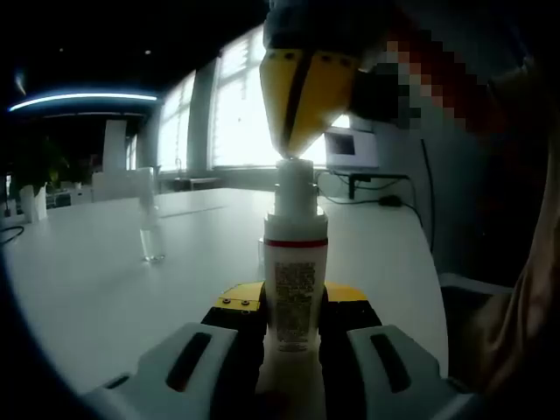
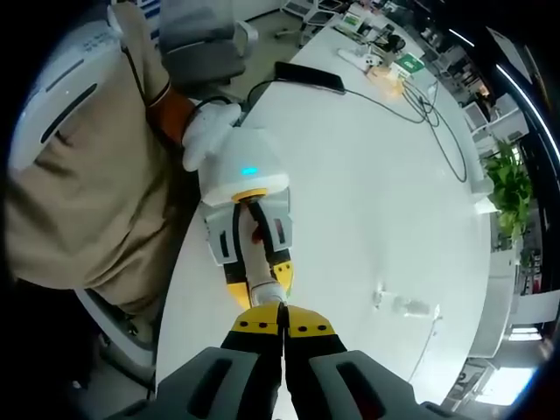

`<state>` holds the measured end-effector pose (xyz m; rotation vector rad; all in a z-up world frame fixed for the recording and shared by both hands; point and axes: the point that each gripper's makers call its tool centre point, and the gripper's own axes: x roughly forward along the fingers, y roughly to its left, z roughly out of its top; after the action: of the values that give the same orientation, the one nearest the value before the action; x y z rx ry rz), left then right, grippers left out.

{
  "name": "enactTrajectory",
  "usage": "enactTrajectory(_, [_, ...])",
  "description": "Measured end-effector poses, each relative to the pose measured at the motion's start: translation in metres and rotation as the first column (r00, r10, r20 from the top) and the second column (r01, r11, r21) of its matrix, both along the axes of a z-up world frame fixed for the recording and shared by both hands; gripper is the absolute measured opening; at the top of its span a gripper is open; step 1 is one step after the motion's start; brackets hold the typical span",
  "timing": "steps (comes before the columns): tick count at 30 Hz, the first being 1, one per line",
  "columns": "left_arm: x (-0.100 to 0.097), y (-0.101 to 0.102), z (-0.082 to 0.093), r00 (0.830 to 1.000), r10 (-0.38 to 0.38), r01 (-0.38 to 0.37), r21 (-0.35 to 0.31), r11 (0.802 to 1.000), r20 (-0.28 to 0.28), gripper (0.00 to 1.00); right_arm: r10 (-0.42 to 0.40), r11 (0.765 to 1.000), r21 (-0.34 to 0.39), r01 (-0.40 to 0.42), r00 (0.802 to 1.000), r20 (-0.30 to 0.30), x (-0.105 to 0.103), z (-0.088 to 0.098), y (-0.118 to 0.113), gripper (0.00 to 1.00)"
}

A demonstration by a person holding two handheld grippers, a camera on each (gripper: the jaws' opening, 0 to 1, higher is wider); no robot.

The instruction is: Clamp pump bottle remove cover press pump head put on cover

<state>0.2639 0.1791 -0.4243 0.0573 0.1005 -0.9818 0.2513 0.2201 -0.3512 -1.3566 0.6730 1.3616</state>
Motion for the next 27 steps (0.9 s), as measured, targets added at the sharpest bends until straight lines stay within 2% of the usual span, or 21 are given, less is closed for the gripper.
enactTrajectory(16, [0.0007, 0.0006, -0.0002, 1.000, 0.000, 0.000, 0.000, 1.000, -0.001, 0.14, -0.007, 1.000, 0.006, 0.007, 1.000, -0.016, -0.0003, -0.0002, -0.0007, 0.00])
enactTrajectory(27, [0.0009, 0.0005, -0.0004, 1.000, 0.000, 0.000, 0.000, 1.000, -0.001, 0.14, 0.005, 1.000, -0.021, -0.006, 0.999, -0.033, -0.0014, -0.0042, -0.0008, 0.00])
